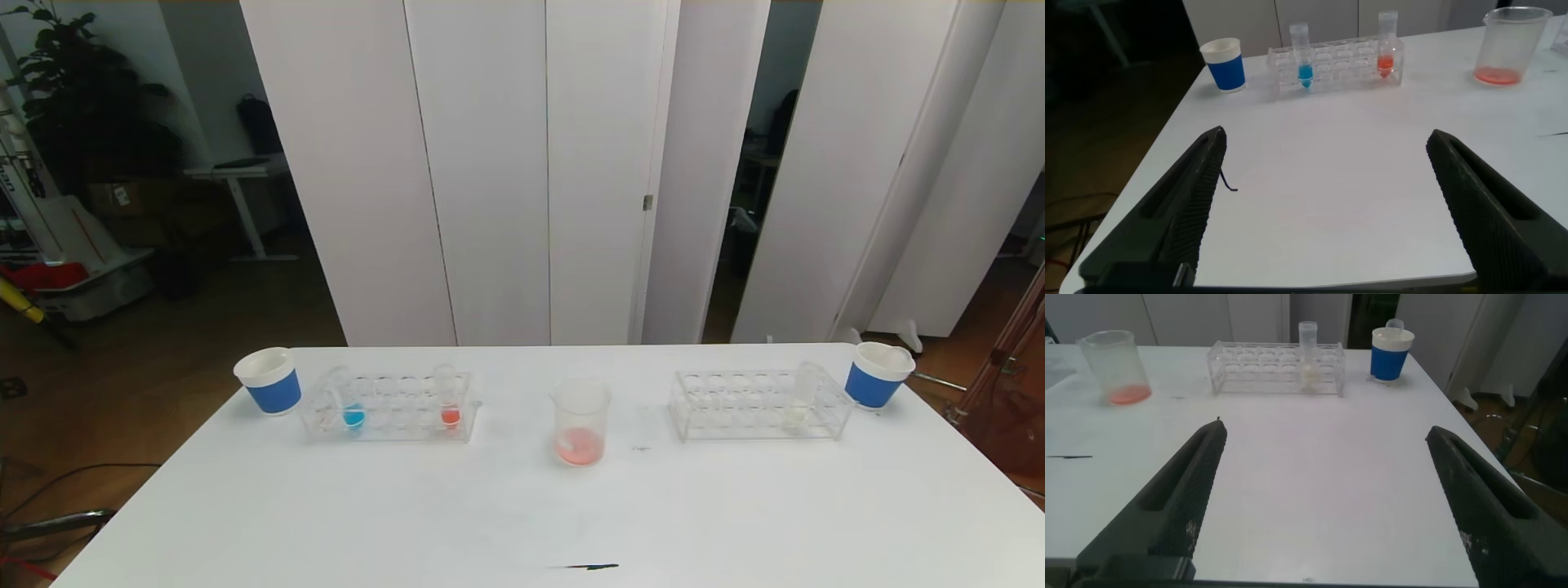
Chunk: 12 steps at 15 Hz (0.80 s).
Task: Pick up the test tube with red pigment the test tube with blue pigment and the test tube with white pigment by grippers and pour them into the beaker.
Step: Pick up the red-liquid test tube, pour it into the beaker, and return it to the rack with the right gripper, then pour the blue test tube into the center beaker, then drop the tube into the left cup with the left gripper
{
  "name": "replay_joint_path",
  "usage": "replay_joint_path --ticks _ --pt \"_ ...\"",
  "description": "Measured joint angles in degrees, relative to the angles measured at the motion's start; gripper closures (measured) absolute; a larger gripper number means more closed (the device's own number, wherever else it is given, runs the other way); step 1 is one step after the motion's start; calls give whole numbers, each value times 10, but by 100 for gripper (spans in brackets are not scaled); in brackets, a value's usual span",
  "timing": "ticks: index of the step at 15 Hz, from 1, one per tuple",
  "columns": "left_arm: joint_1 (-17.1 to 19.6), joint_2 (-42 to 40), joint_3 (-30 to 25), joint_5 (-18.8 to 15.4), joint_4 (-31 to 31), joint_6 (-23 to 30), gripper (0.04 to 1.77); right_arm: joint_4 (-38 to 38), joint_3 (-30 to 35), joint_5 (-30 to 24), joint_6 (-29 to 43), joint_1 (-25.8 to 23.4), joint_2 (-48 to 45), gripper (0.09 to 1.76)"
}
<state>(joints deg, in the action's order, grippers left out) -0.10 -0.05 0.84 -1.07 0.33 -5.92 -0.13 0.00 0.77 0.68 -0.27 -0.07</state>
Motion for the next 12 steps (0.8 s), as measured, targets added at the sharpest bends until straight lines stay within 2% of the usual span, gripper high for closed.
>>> replay_joint_path --ticks 3,6,12 --pt "0 3 39 7 16 -12 6 0 0 0 0 0 0 10" --pt "0 31 108 9 27 -15 6 0 0 0 0 0 0 10" --pt "0 194 273 11 5 -13 6 0 0 0 0 0 0 10"
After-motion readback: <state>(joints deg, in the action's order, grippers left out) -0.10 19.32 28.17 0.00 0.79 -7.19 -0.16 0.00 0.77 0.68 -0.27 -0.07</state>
